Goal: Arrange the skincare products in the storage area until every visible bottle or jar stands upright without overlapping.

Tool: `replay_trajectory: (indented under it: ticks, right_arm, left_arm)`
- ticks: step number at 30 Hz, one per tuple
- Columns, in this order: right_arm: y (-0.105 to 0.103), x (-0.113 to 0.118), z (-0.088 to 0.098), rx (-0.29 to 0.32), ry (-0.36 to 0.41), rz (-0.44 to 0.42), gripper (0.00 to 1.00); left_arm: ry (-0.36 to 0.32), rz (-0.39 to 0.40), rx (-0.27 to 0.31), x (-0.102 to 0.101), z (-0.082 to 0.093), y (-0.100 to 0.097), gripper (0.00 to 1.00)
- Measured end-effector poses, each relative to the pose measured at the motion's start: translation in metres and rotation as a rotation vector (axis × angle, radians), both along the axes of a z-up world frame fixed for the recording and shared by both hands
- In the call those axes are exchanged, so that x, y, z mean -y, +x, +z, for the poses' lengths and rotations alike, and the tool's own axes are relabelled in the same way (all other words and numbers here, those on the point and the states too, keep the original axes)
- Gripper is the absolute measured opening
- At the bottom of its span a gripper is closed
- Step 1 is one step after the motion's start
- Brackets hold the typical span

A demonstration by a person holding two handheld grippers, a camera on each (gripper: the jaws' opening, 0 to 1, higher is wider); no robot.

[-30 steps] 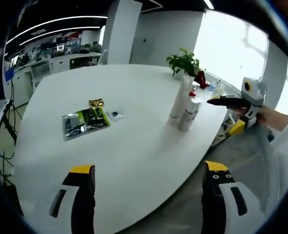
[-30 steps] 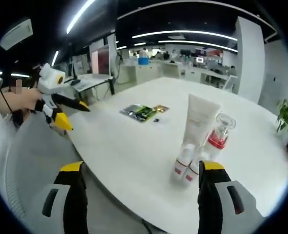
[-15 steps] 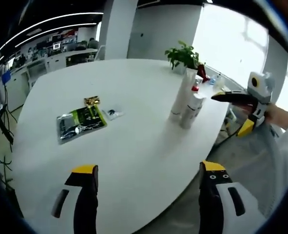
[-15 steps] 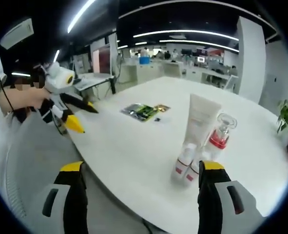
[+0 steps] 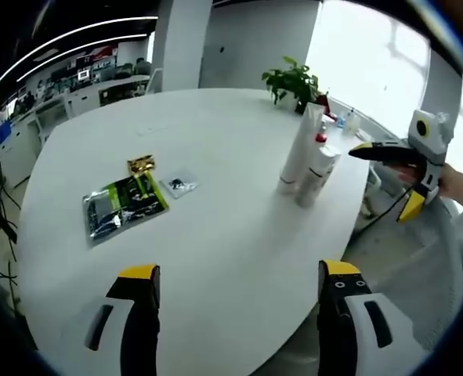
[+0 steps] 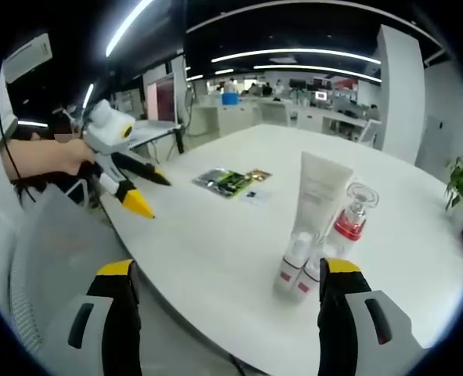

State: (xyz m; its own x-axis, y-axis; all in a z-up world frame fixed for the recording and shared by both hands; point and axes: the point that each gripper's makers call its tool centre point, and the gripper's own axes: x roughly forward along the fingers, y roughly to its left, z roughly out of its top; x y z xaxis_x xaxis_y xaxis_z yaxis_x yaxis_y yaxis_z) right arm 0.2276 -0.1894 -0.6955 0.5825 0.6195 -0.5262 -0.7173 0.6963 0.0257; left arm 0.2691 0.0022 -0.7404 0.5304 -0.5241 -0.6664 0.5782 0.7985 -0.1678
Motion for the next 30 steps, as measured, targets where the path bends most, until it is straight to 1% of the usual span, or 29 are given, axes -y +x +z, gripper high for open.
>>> replay_trajectory:
  ticks: [2,6,9,12,16,18,22,23,24,25,28,30]
  right_arm:
    - [0.001,0.001,0.000,-0.002,0.003,-0.005,0.95]
    - [0.001,0.002,-0.001,-0.006,0.003,-0.012,0.95]
    - [0.002,0.002,-0.001,-0.010,0.001,-0.017,0.95]
    - [0.003,0.003,-0.002,-0.013,0.002,-0.021,0.95]
    - [0.004,0.005,-0.002,-0.020,0.010,-0.035,0.94]
    - [0.005,0.007,-0.002,-0.020,0.017,-0.048,0.94]
    - [0.006,0.008,-0.002,-0.023,0.018,-0.054,0.94]
    - [0.005,0.008,-0.003,-0.025,0.014,-0.054,0.94]
    - [0.005,0.007,-0.003,-0.025,0.012,-0.053,0.94]
    - [0.005,0.007,-0.003,-0.026,0.010,-0.053,0.94]
    - [0.006,0.009,-0.003,-0.027,0.013,-0.061,0.94]
    - [0.006,0.009,-0.003,-0.028,0.018,-0.066,0.94]
  left_arm:
    - [0.010,-0.001,-0.006,-0.002,-0.002,0.005,0.80]
    - [0.033,-0.002,-0.018,-0.009,-0.011,0.017,0.79]
    - [0.043,0.001,-0.025,-0.012,-0.012,0.021,0.78]
    - [0.065,0.014,-0.035,-0.018,-0.021,0.031,0.77]
    - [0.094,0.029,-0.039,-0.027,-0.027,0.042,0.77]
    - [0.097,0.053,-0.051,-0.033,-0.032,0.050,0.77]
    - [0.076,0.146,-0.073,-0.041,-0.038,0.062,0.77]
    - [0.066,0.185,-0.081,-0.042,-0.037,0.061,0.77]
    - [0.058,0.206,-0.089,-0.042,-0.038,0.061,0.77]
    - [0.044,0.237,-0.102,-0.045,-0.041,0.065,0.77]
    - [0.043,0.277,-0.112,-0.053,-0.048,0.073,0.76]
    - [0.042,0.292,-0.111,-0.060,-0.054,0.083,0.76]
